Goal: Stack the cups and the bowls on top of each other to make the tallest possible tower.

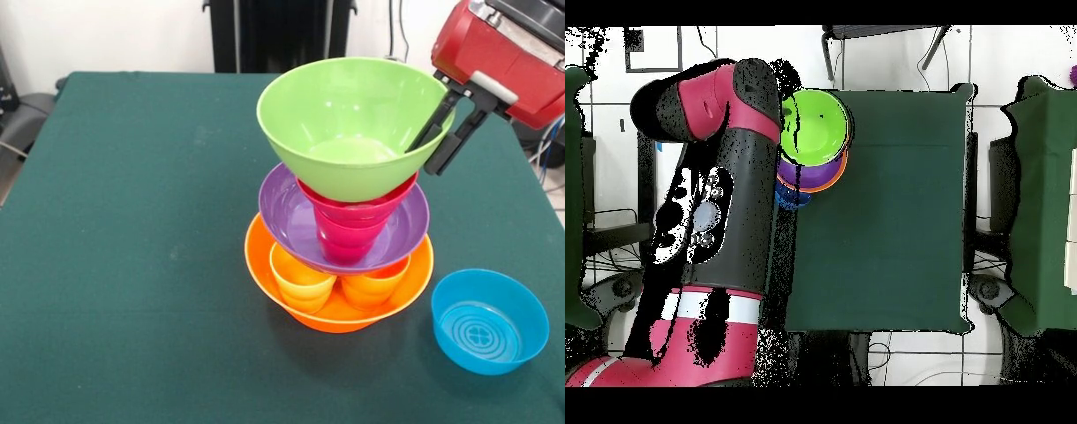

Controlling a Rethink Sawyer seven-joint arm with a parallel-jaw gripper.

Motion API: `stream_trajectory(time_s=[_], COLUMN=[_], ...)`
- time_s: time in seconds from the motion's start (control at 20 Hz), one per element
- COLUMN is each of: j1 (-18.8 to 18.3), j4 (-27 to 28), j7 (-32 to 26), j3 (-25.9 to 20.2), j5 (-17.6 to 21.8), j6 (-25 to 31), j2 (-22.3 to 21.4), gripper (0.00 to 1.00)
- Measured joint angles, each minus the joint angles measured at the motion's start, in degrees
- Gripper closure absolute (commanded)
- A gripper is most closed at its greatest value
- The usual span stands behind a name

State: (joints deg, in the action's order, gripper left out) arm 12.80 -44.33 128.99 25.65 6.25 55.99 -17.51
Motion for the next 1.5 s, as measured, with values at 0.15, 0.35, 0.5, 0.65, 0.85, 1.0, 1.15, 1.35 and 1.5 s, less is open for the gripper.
stream_trajectory(time_s=[0.15, 0.35, 0.5, 0.65, 0.85, 1.0, 1.15, 1.35, 1.5], j1=[0.00, 0.00, 0.00, 0.00, 0.00, 0.00, 0.00, 0.00, 0.01], j4=[-0.02, -0.10, -0.12, -0.22, -0.43, -0.68, -0.71, -0.74, -0.74], j7=[0.00, 0.00, 0.00, 0.00, 0.00, 0.00, 0.00, 0.00, 0.00], j3=[0.07, 0.11, 0.11, 0.11, 0.11, 0.11, 0.11, 0.11, 0.11], j5=[0.00, 0.00, 0.00, -0.01, -0.08, -0.36, -0.49, -0.64, -0.78], j6=[0.00, 0.00, 0.00, 0.00, 0.00, 0.00, -0.01, -0.01, 0.00], j2=[0.12, 0.29, 0.42, 0.55, 0.70, 0.82, 0.90, 0.97, 0.98], gripper=[1.00, 1.00, 1.00, 1.00, 1.00, 1.00, 1.00, 1.00, 1.00])
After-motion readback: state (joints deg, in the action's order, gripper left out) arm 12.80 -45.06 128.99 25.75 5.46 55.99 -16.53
